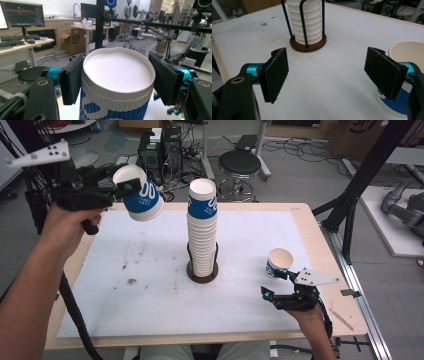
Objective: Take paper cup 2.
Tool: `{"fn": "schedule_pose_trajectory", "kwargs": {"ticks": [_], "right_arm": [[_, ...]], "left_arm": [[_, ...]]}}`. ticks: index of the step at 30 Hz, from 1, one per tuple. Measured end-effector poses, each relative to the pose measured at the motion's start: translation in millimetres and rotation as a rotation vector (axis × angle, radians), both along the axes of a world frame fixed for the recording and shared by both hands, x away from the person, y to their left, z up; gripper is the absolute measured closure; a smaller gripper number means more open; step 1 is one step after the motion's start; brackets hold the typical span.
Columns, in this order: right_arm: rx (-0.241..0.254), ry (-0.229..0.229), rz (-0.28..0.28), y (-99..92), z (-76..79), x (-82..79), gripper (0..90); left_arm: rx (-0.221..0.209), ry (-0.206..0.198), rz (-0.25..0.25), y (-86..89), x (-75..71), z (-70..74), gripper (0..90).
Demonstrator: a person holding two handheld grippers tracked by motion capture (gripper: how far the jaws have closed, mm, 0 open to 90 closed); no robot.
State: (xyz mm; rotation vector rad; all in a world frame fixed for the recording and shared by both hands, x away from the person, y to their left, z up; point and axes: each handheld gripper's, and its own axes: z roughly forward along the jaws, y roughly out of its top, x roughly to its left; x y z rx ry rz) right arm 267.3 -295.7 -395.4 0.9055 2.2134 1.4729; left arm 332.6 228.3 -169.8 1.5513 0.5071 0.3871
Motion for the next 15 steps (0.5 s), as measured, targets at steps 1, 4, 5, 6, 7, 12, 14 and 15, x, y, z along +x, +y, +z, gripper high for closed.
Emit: {"fn": "schedule_pose_trajectory", "kwargs": {"ticks": [1,4,5,6,7,12,14,15], "right_arm": [[-0.004,-0.003,0.001,0.2,-0.2,0.2,20.0],[-0.009,-0.007,0.003,1.2,-0.7,0.2,20.0],[-0.008,-0.008,0.006,1.2,-0.9,0.4,20.0],[-0.007,-0.005,0.006,1.3,-1.0,0.1,20.0],[-0.008,-0.003,0.006,1.3,-1.1,-0.1,20.0],[-0.011,-0.002,0.008,2.1,-2.1,-0.1,20.0],[-0.009,-0.004,0.008,2.6,-2.5,0.3,20.0],[-0.011,-0.005,0.01,2.7,-2.7,0.5,20.0]], "left_arm": [[0.002,0.002,-0.002,1.1,-0.8,-4.4,31.1],[0.019,0.006,-0.024,4.9,-5.9,-23.7,31.1],[0.025,0.005,-0.026,5.1,-8.2,-30.2,31.0],[0.033,0.006,-0.031,5.6,-10.3,-36.5,31.0],[0.031,0.007,-0.036,6.0,-12.2,-42.9,31.1],[0.022,0.024,-0.033,7.5,-19.4,-73.9,31.0],[0.016,0.035,-0.035,7.2,-20.9,-85.7,31.0],[0.016,0.042,-0.036,6.6,-21.2,-91.1,31.1]]}}
